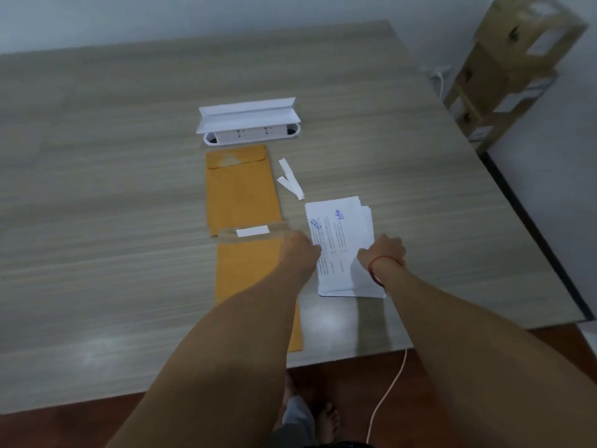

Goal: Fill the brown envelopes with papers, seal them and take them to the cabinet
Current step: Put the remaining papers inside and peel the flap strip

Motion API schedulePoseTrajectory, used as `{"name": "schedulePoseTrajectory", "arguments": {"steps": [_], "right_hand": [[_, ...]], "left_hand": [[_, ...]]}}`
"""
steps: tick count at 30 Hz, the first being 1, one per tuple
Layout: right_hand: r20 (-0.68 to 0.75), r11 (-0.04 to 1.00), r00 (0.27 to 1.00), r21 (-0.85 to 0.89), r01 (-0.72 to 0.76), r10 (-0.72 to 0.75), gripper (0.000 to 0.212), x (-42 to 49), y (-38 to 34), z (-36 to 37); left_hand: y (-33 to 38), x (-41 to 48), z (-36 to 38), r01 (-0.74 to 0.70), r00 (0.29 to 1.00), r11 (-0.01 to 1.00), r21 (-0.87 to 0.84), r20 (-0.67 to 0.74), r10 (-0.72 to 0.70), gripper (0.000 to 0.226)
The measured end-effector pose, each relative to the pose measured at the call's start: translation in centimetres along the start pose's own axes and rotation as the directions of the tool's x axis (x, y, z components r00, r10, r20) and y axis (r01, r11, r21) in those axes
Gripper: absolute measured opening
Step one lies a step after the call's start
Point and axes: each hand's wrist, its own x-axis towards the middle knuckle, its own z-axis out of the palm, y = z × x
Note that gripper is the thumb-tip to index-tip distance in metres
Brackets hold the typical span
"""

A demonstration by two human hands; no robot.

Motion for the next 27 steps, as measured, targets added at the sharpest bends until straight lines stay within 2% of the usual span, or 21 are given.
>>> {"name": "schedulePoseTrajectory", "arguments": {"steps": [4,8,11,14,17,19,23,27], "right_hand": [[0.036,0.976,0.998,0.207,-0.065,0.058,0.060,0.4,0.7,0.7],[0.112,0.894,0.985,0.416,-0.165,0.129,0.065,0.6,0.9,1.8],[0.148,0.941,0.984,0.308,-0.139,0.097,0.053,1.0,1.2,2.5],[0.109,0.974,0.992,0.212,-0.082,0.059,0.047,0.4,0.8,2.5],[0.119,0.946,0.993,0.323,-0.016,-0.024,0.044,0.3,0.3,2.6],[0.169,0.900,0.982,0.435,0.002,-0.084,0.044,0.1,0.3,2.6],[0.128,0.799,0.979,0.599,0.049,-0.156,0.038,-0.8,-0.1,1.5],[0.033,0.697,0.980,0.708,0.116,-0.197,0.037,-2.1,-2.7,-1.6]], "left_hand": [[0.6,0.3,1.4,0.088,0.996,0.994,-0.063,-0.013,-0.089,0.022],[1.1,0.4,1.1,0.144,0.989,0.985,-0.094,0.035,-0.142,0.026],[0.8,0.8,1.8,0.157,0.986,0.983,-0.091,0.073,-0.151,0.037],[0.7,0.4,2.3,0.136,0.986,0.991,-0.017,0.099,-0.133,0.049],[0.5,-0.2,2.4,0.129,0.987,0.991,0.036,0.088,-0.132,0.048],[0.4,-0.5,2.3,0.127,0.989,0.992,-0.005,0.070,-0.127,0.045],[1.5,-1.6,0.5,0.029,0.999,0.966,-0.256,0.050,-0.017,0.038],[4.0,-2.6,-2.5,-0.123,0.992,0.940,-0.318,-0.065,0.108,0.042]]}}
